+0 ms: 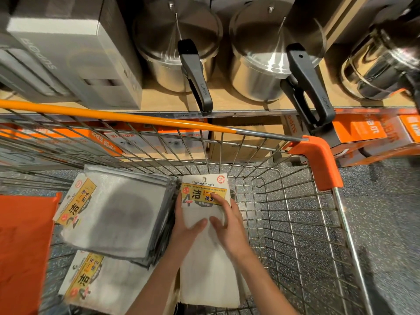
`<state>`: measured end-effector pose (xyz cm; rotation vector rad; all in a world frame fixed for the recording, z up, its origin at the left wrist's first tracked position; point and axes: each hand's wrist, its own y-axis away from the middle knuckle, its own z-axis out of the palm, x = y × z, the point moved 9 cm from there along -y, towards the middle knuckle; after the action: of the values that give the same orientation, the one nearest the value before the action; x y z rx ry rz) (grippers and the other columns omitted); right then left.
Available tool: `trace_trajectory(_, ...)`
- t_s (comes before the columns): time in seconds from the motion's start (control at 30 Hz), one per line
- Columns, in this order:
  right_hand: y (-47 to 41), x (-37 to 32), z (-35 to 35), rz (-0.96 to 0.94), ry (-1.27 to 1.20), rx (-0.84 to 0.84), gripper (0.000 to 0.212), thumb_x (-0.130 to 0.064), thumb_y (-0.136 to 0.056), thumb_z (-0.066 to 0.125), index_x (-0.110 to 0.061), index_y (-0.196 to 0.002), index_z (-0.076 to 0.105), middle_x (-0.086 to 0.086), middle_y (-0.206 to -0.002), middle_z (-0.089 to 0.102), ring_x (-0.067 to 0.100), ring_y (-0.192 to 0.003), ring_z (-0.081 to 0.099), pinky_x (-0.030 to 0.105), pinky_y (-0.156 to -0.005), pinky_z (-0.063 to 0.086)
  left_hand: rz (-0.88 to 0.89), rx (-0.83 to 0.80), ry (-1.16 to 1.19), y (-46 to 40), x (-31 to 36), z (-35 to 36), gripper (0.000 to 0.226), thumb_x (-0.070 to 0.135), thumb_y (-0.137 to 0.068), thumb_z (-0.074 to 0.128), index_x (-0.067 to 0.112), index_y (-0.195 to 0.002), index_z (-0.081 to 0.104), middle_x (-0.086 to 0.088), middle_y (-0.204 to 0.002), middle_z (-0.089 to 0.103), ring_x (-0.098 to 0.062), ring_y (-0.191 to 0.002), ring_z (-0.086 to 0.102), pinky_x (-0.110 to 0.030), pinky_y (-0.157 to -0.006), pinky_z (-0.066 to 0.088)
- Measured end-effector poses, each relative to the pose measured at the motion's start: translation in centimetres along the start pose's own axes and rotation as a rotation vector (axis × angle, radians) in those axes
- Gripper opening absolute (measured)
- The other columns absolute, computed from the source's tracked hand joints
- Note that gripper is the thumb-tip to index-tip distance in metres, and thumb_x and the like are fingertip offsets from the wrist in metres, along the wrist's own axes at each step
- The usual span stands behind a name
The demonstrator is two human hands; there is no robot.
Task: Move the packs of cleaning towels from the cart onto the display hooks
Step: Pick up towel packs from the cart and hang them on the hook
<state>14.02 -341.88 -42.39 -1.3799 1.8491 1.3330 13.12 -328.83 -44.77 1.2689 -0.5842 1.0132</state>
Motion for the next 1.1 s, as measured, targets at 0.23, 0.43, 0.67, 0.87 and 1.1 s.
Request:
trace_trajectory(0.23, 0.2, -0.5, -0.3, 0.041, -0.035, 0.061, 0.063, -0.01, -0.079, 0.072, -0.059, -0.111, 0.05, 0.002, -0.139, 0.038, 0.02, -0.132, 0.038, 0.04, -0.111, 0.033, -0.015, 0.009, -0.011, 0.5, -0.1, -0.5, 0.089, -0.019, -0.078, 0.061, 0.024, -0.147, 0.022, -0.003, -0.13, 0.056, -0.01, -0.11, 0.062, -0.023, -0.082, 0.053)
trace_trajectory(0.43, 0.8, -1.4, -0.7, 0.025, 0.072, 0.038, 0.055, -0.013, -0.078, 0.073, -0.052, -0.111, 0.052, 0.003, -0.141, 0.038, 0.022, -0.135, 0.025, 0.031, -0.11, 0.028, -0.026, -0.001, 0.017, 1.6, 0.0, -0.5, 0.091, -0.014, -0.078, 0.064, 0.03, -0.147, 0.025, 0.006, -0.124, 0.063, -0.016, -0.113, 0.062, -0.026, -0.08, 0.054)
trace_trajectory(0.67, 0.5, -2.0, -0.9, 0.046, -0.073, 0.024, 0.061, -0.005, -0.076, 0.074, -0.06, -0.091, 0.053, -0.003, -0.131, 0.041, 0.021, -0.13, 0.035, 0.04, -0.111, 0.03, -0.016, 0.013, 0.004, 2.1, 0.5, -0.6, 0.087, -0.016, -0.077, 0.064, 0.026, -0.145, 0.027, 0.016, -0.118, 0.066, -0.005, -0.106, 0.064, -0.017, -0.074, 0.053)
trace_trajectory(0.87, 0.9, -2.5, -0.7, 0.018, -0.061, -0.016, 0.062, -0.004, -0.076, 0.074, -0.057, -0.097, 0.051, -0.002, -0.139, 0.037, 0.021, -0.131, 0.037, 0.042, -0.109, 0.034, -0.02, 0.046, -0.001, 2.5, 0.9, -0.6, 0.087, -0.015, -0.077, 0.065, 0.03, -0.141, 0.028, 0.022, -0.111, 0.067, 0.003, -0.101, 0.064, -0.013, -0.071, 0.052)
trace_trajectory(1.1, 2.0, -4.6, -1.3, -0.052, -0.07, 0.003, 0.062, 0.006, -0.074, 0.071, -0.046, -0.102, 0.053, -0.004, -0.127, 0.038, 0.017, -0.126, 0.041, 0.017, -0.103, 0.03, -0.032, 0.078, 0.028, 4.1, 2.1, -0.5, 0.092, -0.016, -0.077, 0.064, 0.026, -0.149, 0.023, 0.009, -0.121, 0.065, -0.005, -0.105, 0.064, -0.019, -0.074, 0.053)
